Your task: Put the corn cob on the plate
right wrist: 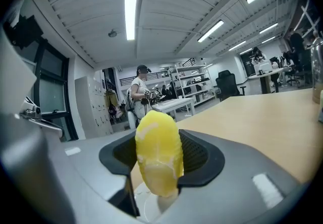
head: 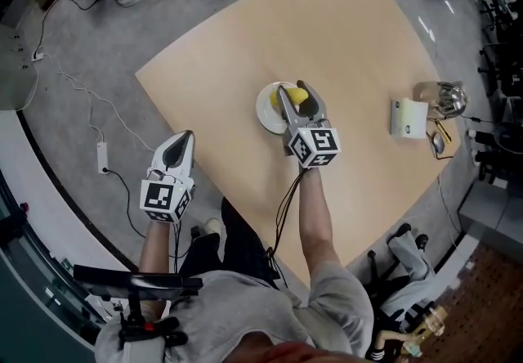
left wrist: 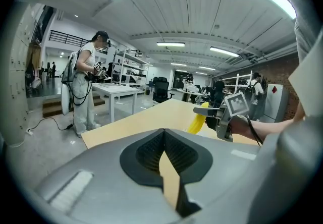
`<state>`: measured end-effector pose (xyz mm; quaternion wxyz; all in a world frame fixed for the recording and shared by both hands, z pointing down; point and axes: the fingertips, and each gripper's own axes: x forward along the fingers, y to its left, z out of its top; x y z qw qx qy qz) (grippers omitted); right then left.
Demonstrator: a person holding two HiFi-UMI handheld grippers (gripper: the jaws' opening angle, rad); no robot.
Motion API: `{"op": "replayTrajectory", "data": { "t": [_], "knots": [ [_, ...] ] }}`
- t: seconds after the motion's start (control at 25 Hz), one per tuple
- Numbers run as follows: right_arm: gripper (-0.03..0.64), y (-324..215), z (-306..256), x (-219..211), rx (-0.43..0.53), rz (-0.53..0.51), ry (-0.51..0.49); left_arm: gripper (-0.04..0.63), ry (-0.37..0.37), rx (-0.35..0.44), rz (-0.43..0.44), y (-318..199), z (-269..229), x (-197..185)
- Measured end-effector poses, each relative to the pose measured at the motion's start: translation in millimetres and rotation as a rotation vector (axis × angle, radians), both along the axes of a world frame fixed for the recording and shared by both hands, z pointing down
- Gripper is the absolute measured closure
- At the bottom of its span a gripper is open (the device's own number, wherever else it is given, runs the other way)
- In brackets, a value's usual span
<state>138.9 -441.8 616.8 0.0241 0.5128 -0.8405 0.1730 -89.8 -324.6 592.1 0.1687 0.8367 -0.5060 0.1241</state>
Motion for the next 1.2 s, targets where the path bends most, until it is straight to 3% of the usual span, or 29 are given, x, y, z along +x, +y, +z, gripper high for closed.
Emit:
{"op": "replayTrajectory", "data": {
  "t": [1.2],
  "knots": [
    [0.391, 45, 33, 26, -0.032, 0.053, 0.082, 0.575, 0.018, -0.044, 0.07, 13, 19, 20]
  ]
}}
